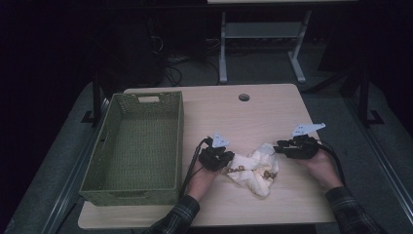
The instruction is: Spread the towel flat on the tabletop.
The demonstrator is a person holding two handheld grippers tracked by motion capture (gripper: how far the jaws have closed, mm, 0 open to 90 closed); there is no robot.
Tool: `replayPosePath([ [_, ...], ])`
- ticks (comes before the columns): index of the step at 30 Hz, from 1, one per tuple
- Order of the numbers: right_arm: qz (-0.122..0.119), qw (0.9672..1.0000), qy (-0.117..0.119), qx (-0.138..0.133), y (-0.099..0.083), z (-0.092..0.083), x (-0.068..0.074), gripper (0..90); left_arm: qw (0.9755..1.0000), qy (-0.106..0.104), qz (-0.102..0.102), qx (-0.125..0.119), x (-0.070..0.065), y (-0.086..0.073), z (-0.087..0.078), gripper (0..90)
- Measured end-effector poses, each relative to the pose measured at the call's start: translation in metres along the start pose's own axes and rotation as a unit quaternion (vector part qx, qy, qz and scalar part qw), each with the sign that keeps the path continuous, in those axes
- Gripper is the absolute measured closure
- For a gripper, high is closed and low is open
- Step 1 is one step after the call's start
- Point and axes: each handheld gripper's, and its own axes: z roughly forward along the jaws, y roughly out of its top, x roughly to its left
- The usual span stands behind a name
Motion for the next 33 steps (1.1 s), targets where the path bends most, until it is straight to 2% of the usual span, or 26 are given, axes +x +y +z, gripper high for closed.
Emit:
replayPosePath([
  [3,0.01,0.9999,-0.001,0.012,0.0,0.009,-0.006,68.2,1.0,0.002,-0.001,-0.003,0.0,0.001,-0.002,85.5],
  [7,0.011,0.9997,0.005,0.022,-0.002,0.018,-0.01,73.6,0.9999,0.002,-0.005,-0.011,0.001,0.002,-0.003,85.5],
  [10,0.011,0.9996,0.014,0.023,-0.003,0.019,-0.009,83.7,0.9998,0.004,-0.004,-0.017,0.001,0.004,-0.004,85.6],
  [13,0.007,0.9997,0.007,0.022,-0.002,0.016,-0.008,86.8,0.9997,0.007,-0.004,-0.023,0.002,0.006,-0.007,85.6],
  [17,0.003,1.0,-0.005,0.002,-0.001,0.003,-0.011,87.5,0.9991,0.017,-0.008,-0.039,0.004,0.01,-0.012,85.7],
  [23,0.012,0.9995,-0.023,-0.019,-0.001,-0.023,-0.018,87.6,0.9979,0.033,-0.015,-0.053,0.007,0.015,-0.019,85.7],
  [27,0.013,0.9987,-0.039,-0.029,-0.003,-0.039,-0.023,87.8,0.9972,0.048,-0.012,-0.056,0.009,0.02,-0.021,85.7],
  [30,0.017,0.998,-0.052,-0.033,-0.004,-0.05,-0.027,87.9,0.9962,0.057,-0.019,-0.063,0.011,0.023,-0.022,85.9],
  [33,0.028,0.9972,-0.05,-0.049,-0.005,-0.06,-0.031,88.0,0.9958,0.063,-0.023,-0.062,0.013,0.026,-0.021,85.9],
])
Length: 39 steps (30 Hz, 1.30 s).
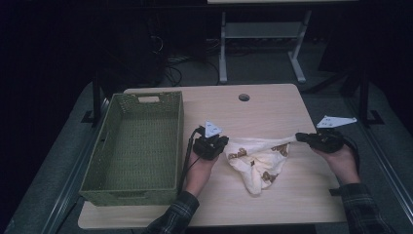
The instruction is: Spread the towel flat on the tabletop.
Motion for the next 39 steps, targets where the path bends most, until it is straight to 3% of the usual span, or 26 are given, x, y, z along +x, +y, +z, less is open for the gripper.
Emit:
replayPosePath([
  [4,0.001,1.0,0.001,-0.001,0.005,0.0,-0.002,87.7,0.9999,0.013,0.001,0.007,0.001,0.003,0.008,85.9],
  [10,0.006,0.9999,-0.001,0.01,0.01,0.021,-0.003,87.1,0.9986,0.048,0.007,0.021,0.008,0.006,0.026,85.8],
  [14,0.003,0.9996,-0.006,0.028,0.01,0.036,-0.005,87.1,0.9975,0.065,-0.008,0.027,0.018,0.006,0.039,85.8],
  [18,0.007,0.9997,-0.004,0.023,0.011,0.046,-0.01,86.3,0.9964,0.075,-0.014,0.036,0.023,0.004,0.047,85.5],
  [23,0.021,0.9997,-0.002,0.013,0.01,0.045,-0.013,74.8,0.9958,0.081,-0.014,0.04,0.024,0.002,0.047,81.6],
  [26,0.025,0.9996,0.003,0.009,0.009,0.04,-0.014,74.6,0.9964,0.071,-0.014,0.043,0.023,0.003,0.045,76.8],
  [33,0.028,0.9988,0.023,0.032,0.002,0.037,-0.005,73.1,0.9984,0.033,-0.002,0.046,0.013,0.004,0.035,68.1],
  [35,0.019,0.9988,0.028,0.035,0.001,0.036,-0.001,73.0,0.9989,0.019,-0.005,0.041,0.009,0.003,0.031,67.2],
  [39,0.008,0.9982,0.042,0.041,-0.002,0.031,0.012,73.0,0.9989,-0.01,0.009,0.044,-0.002,0.001,0.022,65.6],
])
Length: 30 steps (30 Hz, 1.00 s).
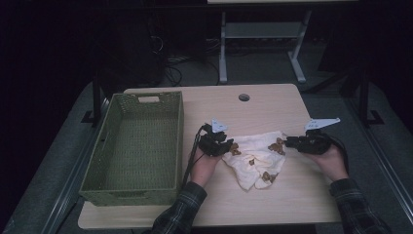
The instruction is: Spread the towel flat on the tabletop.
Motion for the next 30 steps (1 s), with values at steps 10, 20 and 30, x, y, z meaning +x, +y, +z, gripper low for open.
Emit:
replayPosePath([
  [10,-0.016,0.9986,0.047,0.018,-0.014,-0.003,0.036,72.5,0.9979,-0.061,0.022,0.009,-0.024,-0.017,-0.018,61.9],
  [20,-0.026,0.9963,0.082,0.011,-0.019,-0.004,0.064,72.3,0.9913,-0.116,0.058,0.018,-0.055,-0.028,-0.017,60.8],
  [30,-0.04,0.993,0.109,0.018,-0.023,0.003,0.088,70.0,0.9849,-0.131,0.106,0.041,-0.079,-0.034,0.002,58.4],
])
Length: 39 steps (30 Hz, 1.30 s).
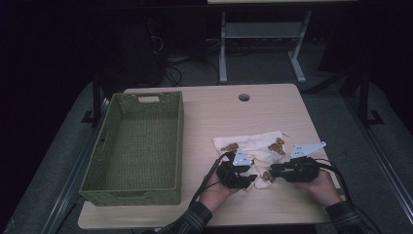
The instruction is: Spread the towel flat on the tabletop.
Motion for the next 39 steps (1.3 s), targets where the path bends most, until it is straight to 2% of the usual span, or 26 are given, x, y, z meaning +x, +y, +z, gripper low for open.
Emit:
replayPosePath([
  [3,-0.004,1.0,0.0,0.003,0.0,0.004,0.003,68.3,0.9999,0.005,0.007,0.011,-0.001,-0.001,0.007,56.7],
  [7,-0.007,0.9999,0.001,0.008,0.0,0.01,0.004,68.3,0.9998,0.005,0.006,0.017,0.0,-0.002,0.014,57.3],
  [11,-0.013,0.9997,0.0,0.021,0.001,0.017,0.006,69.7,0.9996,0.008,0.001,0.027,0.001,-0.004,0.019,62.0],
  [15,-0.032,0.9987,-0.011,0.038,0.0,0.023,0.009,79.8,0.9993,0.004,-0.006,0.036,0.003,-0.005,0.023,73.2],
  [18,-0.038,0.9982,-0.015,0.043,0.0,0.023,0.009,85.5,0.9994,-0.003,-0.015,0.031,0.004,-0.004,0.023,83.7],
  [20,-0.042,0.9981,-0.016,0.042,0.0,0.022,0.009,86.6,0.9994,-0.006,-0.017,0.028,0.005,-0.003,0.02,86.6],
  [22,-0.041,0.9982,-0.017,0.039,0.001,0.02,0.009,86.9,0.9996,-0.008,-0.023,0.015,0.006,-0.001,0.016,87.1],
  [28,-0.044,0.9987,-0.022,0.014,0.002,0.007,0.006,86.9,0.9996,-0.006,-0.027,-0.009,0.012,0.004,-0.001,87.6],
  [33,-0.034,0.9989,-0.031,-0.005,0.001,-0.005,0.0,86.9,0.9988,0.004,-0.041,-0.028,0.02,0.005,-0.015,87.7],
  [37,-0.022,0.9987,-0.042,-0.021,-0.001,-0.021,-0.011,86.9,0.9971,0.019,-0.06,-0.043,0.034,0.003,-0.03,87.7],
  [39,-0.024,0.9983,-0.049,-0.023,-0.002,-0.026,-0.015,86.9,0.9964,0.026,-0.065,-0.047,0.037,0.003,-0.034,87.8],
])
